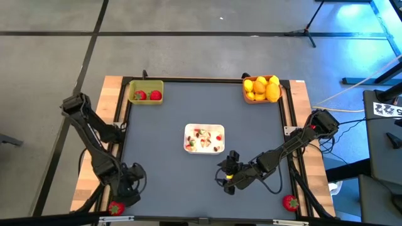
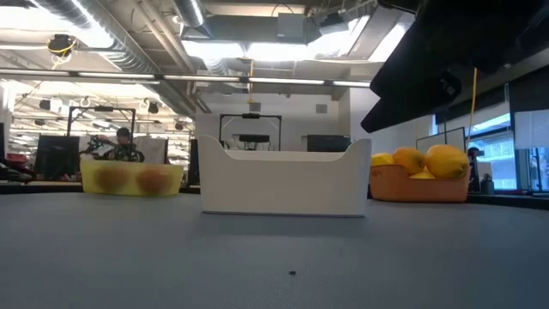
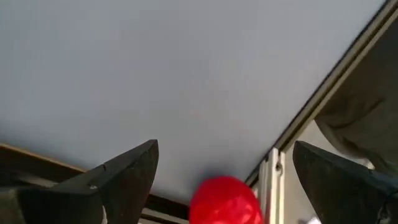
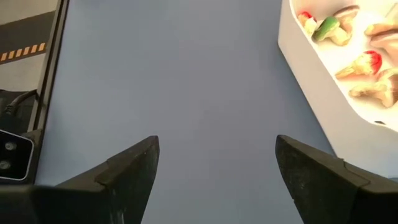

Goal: Sort produce into baskets
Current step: Put the red tomato into the yellow bin

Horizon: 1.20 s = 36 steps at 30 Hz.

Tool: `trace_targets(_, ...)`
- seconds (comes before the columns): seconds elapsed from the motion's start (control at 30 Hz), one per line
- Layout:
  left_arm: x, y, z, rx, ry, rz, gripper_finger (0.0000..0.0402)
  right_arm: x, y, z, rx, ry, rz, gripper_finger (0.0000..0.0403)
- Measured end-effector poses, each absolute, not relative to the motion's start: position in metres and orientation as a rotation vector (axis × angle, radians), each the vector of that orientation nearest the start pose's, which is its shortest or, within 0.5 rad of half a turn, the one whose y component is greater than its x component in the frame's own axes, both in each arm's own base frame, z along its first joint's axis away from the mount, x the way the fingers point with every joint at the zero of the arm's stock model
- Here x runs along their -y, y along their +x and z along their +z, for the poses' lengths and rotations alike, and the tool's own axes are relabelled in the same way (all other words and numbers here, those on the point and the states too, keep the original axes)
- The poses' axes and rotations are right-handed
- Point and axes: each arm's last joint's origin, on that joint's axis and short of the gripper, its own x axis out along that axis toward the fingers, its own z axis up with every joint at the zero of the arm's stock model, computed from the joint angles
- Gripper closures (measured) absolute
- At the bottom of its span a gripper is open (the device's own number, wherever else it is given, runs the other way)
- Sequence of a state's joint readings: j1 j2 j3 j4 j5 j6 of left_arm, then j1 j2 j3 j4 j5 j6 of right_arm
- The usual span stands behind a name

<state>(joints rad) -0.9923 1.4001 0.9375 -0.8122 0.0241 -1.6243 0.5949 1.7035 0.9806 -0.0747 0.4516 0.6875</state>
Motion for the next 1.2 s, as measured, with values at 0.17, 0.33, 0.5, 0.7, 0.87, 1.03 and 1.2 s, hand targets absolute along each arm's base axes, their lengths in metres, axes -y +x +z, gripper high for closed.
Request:
trace_targets(0.17,0.218,0.145,0.205,-1.573,-0.751,0.193,0.0039,-0.179,0.296,0.182,-0.684,0.265,-0.098,0.0084)
trace_targets(0.33,0.217,0.141,0.206,-1.647,-0.778,0.220,0.0039,-0.174,0.299,0.182,-0.700,0.286,-0.081,0.0084)
trace_targets(0.5,0.217,0.134,0.206,-1.724,-0.807,0.290,0.0039,-0.174,0.299,0.182,-0.704,0.287,-0.076,0.0084)
trace_targets(0.7,0.227,0.124,0.206,-1.796,-0.864,0.307,0.0039,-0.175,0.299,0.182,-0.708,0.287,-0.068,0.0084)
trace_targets(0.87,0.238,0.125,0.200,-1.797,-0.901,0.309,0.0039,-0.175,0.299,0.182,-0.708,0.285,-0.068,0.0084)
trace_targets(1.03,0.245,0.126,0.186,-1.872,-0.884,0.343,0.0039,-0.175,0.299,0.182,-0.710,0.284,-0.066,0.0084)
trace_targets(1.2,0.250,0.128,0.175,-1.977,-0.862,0.353,0.0039,-0.175,0.299,0.182,-0.710,0.282,-0.065,0.0084)
